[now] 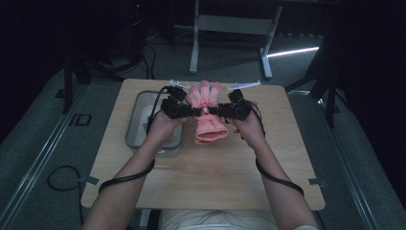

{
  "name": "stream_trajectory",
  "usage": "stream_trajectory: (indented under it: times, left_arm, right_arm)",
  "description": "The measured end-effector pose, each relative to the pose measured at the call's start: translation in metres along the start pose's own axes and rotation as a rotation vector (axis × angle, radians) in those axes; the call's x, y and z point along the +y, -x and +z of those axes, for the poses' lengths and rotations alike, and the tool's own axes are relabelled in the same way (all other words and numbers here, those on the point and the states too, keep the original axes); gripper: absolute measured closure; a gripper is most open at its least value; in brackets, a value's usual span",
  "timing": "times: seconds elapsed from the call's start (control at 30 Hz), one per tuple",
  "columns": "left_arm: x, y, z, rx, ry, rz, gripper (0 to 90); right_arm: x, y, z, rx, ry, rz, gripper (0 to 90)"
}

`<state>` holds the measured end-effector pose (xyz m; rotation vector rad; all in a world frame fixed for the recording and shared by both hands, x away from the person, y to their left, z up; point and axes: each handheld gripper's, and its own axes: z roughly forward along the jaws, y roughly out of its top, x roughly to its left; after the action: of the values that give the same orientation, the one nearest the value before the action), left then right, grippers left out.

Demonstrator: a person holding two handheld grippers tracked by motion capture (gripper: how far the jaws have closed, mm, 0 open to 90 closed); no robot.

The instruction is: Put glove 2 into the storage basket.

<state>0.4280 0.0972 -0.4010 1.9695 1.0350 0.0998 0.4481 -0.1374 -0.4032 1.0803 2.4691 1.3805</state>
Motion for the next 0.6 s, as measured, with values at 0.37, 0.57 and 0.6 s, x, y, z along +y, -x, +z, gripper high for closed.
stream_trajectory:
  times: [0.37,0.57,0.6]
  left_arm:
    - [-0.011,-0.025,-0.034,0.062,0.02,-0.03,76.3]
    - [-0.018,-0.037,-0.048,0.09,0.025,-0.048,76.4]
    - [-0.021,-0.041,-0.054,0.101,0.031,-0.063,76.4]
  right_arm:
    - [0.024,-0.023,0.034,0.041,-0.01,-0.04,63.8]
    - [0.034,-0.034,0.05,0.062,-0.026,-0.057,63.7]
    - [0.038,-0.038,0.057,0.07,-0.034,-0.065,63.8]
